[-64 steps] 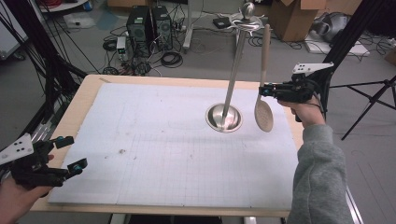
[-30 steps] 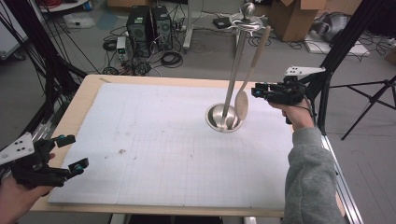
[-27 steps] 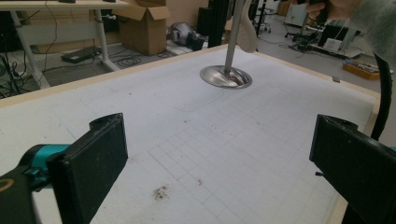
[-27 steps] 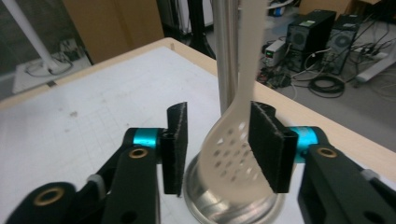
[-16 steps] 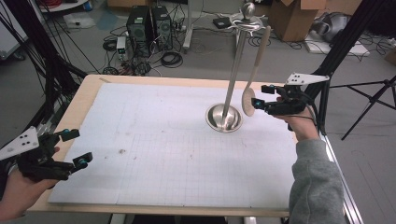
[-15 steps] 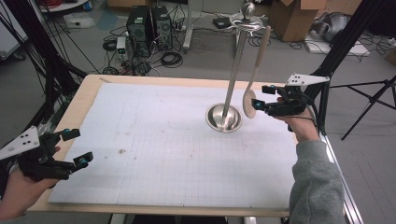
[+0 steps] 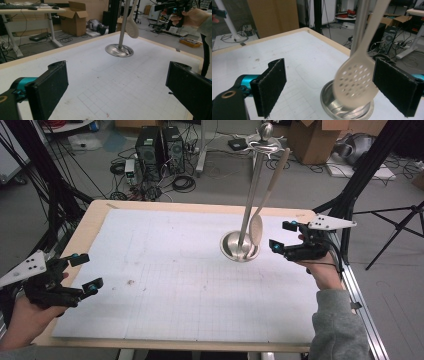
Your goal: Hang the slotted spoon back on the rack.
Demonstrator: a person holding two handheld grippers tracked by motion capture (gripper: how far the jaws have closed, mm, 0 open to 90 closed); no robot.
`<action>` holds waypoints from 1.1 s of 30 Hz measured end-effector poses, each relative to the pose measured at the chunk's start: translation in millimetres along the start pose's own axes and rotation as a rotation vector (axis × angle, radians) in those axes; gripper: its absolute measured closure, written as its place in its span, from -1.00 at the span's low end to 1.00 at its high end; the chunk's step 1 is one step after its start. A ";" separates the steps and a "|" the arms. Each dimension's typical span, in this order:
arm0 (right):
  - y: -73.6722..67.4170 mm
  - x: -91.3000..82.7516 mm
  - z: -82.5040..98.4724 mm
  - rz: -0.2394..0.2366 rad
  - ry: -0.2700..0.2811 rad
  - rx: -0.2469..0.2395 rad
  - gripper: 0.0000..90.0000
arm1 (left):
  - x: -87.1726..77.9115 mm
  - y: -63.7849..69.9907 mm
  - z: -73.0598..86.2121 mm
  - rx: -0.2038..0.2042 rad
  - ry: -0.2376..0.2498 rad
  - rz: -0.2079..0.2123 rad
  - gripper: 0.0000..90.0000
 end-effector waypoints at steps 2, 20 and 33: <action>-3.0 -0.2 3.6 -0.019 0.007 0.009 -0.76 | 1.3 -0.3 -0.5 -0.002 0.001 -0.001 -0.90; -24.1 8.0 42.7 -0.018 -0.035 0.001 -0.76 | 2.6 -0.5 -4.9 0.000 0.014 0.001 -0.90; -21.7 -16.3 54.3 0.016 -0.005 0.035 -0.76 | 14.7 4.5 -2.6 0.003 0.002 0.022 -0.90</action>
Point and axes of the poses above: each handheld gripper's, and its own axes: x roughly forward along the jaws, z roughly out of its underside, y roughly to its right, the point moved 10 cm from there along x, roughly forward along the jaws, and after that the axes turned 12 degrees about x, right-handed, at the moved point
